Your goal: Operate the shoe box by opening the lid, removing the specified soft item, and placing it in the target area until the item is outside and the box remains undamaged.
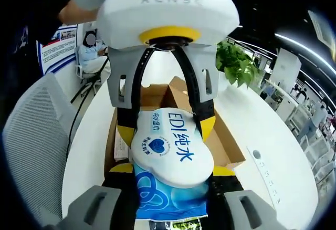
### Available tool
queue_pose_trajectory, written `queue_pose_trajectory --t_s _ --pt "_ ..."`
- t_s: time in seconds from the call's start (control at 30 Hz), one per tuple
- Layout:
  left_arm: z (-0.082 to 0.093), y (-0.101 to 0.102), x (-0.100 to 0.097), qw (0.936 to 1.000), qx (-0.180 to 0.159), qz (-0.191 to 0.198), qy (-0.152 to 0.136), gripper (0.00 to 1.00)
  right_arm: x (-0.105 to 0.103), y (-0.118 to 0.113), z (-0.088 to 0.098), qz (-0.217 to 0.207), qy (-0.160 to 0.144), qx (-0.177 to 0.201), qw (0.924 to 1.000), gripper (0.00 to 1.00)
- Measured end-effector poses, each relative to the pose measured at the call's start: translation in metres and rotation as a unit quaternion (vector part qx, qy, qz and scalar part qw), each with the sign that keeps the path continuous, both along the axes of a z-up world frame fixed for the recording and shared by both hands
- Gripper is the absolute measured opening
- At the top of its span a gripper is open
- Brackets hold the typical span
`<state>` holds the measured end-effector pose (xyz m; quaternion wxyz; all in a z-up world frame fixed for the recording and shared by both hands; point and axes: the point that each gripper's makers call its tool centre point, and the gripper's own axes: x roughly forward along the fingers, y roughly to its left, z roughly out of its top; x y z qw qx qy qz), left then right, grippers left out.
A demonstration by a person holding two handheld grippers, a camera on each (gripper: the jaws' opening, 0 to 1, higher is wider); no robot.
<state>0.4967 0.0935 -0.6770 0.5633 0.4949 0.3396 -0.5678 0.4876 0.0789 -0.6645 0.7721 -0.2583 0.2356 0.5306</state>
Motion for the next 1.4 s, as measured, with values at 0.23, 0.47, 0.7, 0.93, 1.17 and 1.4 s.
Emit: queue_pose_trajectory --t_s 0.23,0.47,0.7,0.93,1.17,1.4 --pt "0.0 -0.019 0.0 1.0 -0.002 -0.006 0.0 0.6 0.0 -0.019 0.0 -0.005 0.0 0.0 1.0 0.48" --pt "-0.003 -0.035 0.0 0.9999 -0.003 -0.013 -0.001 0.6 0.0 -0.035 -0.003 -0.01 0.0 -0.004 0.9999 0.48" --pt "-0.006 -0.051 0.002 0.9998 -0.004 -0.02 -0.001 0.6 0.002 -0.05 -0.007 -0.017 0.0 -0.007 0.9998 0.48" --pt "-0.007 -0.062 0.002 0.9997 0.001 -0.024 0.001 0.6 0.002 -0.061 -0.007 -0.02 0.002 -0.006 0.9998 0.48" --pt "-0.006 -0.063 0.002 0.9996 0.014 -0.025 0.004 0.6 0.002 -0.063 -0.007 -0.021 0.008 0.0 0.9997 0.48" --pt "-0.004 -0.062 0.001 0.9994 0.022 -0.025 0.003 0.6 0.001 -0.063 -0.005 -0.021 0.009 0.005 0.9997 0.48"
